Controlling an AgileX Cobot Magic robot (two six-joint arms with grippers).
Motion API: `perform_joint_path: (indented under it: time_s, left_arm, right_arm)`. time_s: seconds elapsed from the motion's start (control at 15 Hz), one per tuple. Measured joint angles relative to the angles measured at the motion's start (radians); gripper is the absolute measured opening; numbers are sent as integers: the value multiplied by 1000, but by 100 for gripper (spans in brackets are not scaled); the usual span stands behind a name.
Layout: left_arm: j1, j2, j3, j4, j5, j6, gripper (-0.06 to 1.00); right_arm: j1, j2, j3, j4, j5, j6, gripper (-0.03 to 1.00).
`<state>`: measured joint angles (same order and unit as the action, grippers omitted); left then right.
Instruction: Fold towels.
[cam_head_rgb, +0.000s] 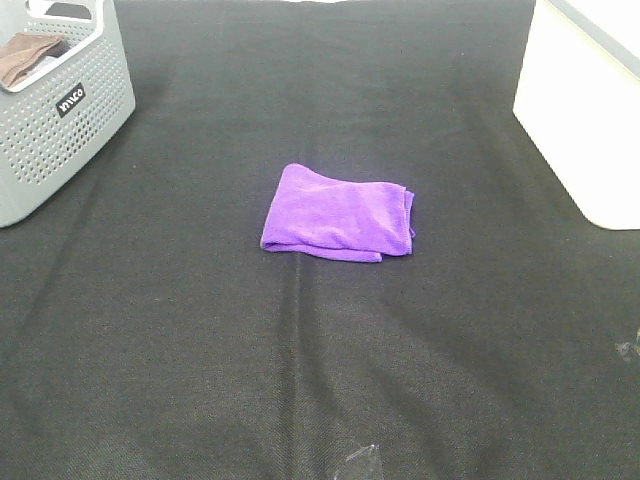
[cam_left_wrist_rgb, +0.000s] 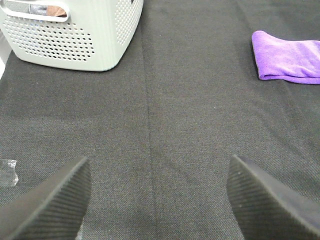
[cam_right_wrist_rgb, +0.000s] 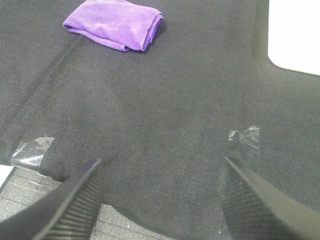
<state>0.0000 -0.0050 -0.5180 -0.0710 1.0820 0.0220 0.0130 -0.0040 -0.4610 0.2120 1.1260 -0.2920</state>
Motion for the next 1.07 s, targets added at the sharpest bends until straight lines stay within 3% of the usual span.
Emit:
perform_joint_path:
  time_s: [1.07]
  left_arm:
    - [0,0,0,0,0,0,70]
  right_arm:
    - [0,0,0,1,0,0,64]
